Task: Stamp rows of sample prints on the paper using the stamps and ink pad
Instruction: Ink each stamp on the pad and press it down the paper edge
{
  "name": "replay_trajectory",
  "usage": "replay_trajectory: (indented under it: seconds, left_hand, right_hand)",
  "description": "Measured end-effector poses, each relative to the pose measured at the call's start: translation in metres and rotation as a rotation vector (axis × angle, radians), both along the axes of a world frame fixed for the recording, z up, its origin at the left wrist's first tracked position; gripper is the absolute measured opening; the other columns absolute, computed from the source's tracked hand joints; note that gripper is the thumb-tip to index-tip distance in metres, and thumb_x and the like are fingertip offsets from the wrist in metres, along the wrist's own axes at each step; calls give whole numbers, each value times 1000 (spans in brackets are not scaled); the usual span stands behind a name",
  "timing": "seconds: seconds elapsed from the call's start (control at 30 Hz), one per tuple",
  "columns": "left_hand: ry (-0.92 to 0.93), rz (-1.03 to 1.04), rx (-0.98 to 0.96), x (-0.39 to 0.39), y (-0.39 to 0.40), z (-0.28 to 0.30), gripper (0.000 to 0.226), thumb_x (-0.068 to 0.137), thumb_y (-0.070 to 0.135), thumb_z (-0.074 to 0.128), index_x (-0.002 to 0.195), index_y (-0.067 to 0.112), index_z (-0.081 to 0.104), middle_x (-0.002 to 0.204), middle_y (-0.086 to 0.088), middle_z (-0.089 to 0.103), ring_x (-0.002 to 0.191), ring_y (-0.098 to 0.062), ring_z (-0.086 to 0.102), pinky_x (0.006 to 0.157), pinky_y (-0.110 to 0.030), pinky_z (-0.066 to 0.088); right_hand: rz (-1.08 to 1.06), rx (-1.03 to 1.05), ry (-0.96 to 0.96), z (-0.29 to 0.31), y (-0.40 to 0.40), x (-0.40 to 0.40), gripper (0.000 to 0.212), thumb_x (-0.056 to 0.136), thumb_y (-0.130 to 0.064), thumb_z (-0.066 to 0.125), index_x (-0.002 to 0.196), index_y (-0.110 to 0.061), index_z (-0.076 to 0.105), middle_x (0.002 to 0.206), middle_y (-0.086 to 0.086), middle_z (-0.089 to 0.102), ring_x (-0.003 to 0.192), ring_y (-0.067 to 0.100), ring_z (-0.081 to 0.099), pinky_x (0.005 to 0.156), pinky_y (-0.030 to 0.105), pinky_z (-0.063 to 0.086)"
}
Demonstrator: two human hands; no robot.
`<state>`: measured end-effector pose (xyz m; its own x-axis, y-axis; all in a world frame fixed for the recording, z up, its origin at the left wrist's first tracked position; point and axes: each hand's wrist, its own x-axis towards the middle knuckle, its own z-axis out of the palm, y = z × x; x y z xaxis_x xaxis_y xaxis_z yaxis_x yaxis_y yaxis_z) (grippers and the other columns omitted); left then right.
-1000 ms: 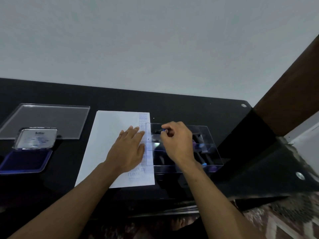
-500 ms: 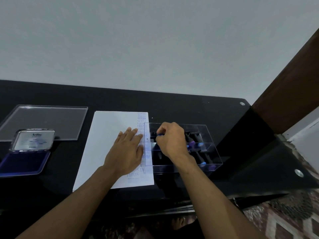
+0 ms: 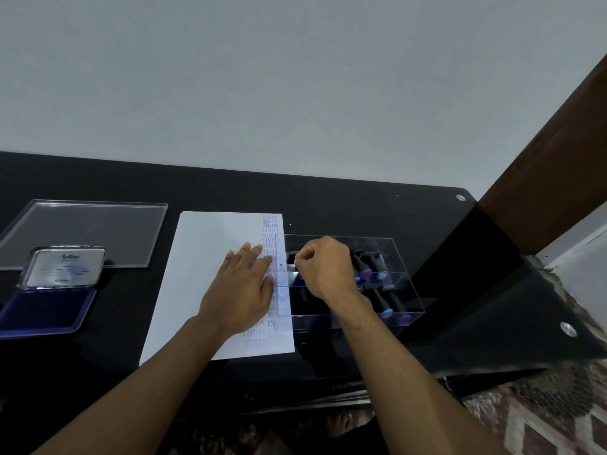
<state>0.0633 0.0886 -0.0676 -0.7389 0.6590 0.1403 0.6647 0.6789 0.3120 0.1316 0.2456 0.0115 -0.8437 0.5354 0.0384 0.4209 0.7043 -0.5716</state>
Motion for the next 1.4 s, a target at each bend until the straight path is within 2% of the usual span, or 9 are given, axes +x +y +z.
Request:
replay_trajectory:
  seconds: [0.17,0.33,0.5,0.57,0.73,0.87,1.03,1.2,1.4]
  left_hand:
    - [-79,40,115,2,0,12,55,103,48,38,150,21,42,161,-2,33,151,-24,27,120,-36,11]
    - [-119,83,297,17,3,37,47,103,33,48,148,18,45,158,-2,40,146,-23,36,118,-33,21]
    - [-79,-73,288,47,16,51,48,103,35,49,146,15,48,153,-3,46,145,-22,37,116,-26,13]
    - [-36,-139,295,59,23,54,45,102,32,51,143,13,52,149,-4,50,142,-22,40,116,-27,15]
    - [68,-233,262,79,41,55,51,99,38,42,139,10,57,144,-10,56,141,-29,42,120,-45,26]
    - [77,-236,202,83,48,51,60,98,46,33,140,11,57,145,-9,55,143,-28,41,121,-50,27]
    - [85,-208,108,81,48,46,66,96,52,24,145,17,52,150,-4,51,146,-22,36,124,-46,21]
    - [85,-194,99,82,49,46,66,96,51,23,145,18,51,149,-3,52,145,-21,37,124,-44,17]
    - [85,-185,102,83,49,45,64,97,50,24,144,18,53,148,-2,53,144,-19,38,123,-41,15]
  right_hand:
    - [16,27,148,9,0,16,13,89,-13,68,79,-16,76,85,-12,68,70,-1,60,63,6,42]
    - [-31,40,263,14,16,45,11,87,-15,70,96,-18,75,97,-6,66,84,4,61,82,19,53]
    - [-105,48,171,16,39,78,12,87,-13,68,93,-21,76,93,-6,70,78,3,63,64,6,45]
    - [-126,22,114,18,47,92,16,86,-9,66,94,-19,76,93,-3,72,74,6,64,61,12,50]
    - [-51,26,-36,16,58,114,19,84,-11,63,91,-22,76,92,-3,73,73,5,62,53,0,38]
    - [62,17,-99,20,60,119,15,88,-17,62,89,-20,77,88,-5,73,75,8,66,57,12,47]
    - [174,-5,-273,24,62,114,25,96,-26,52,87,-15,74,83,1,71,77,18,66,59,22,50]
    - [216,-47,-437,29,59,105,34,97,-11,38,101,-7,72,103,5,70,92,22,63,90,34,51]
    - [224,42,-419,25,62,101,28,92,-22,49,101,-9,72,99,10,71,93,26,66,80,35,54]
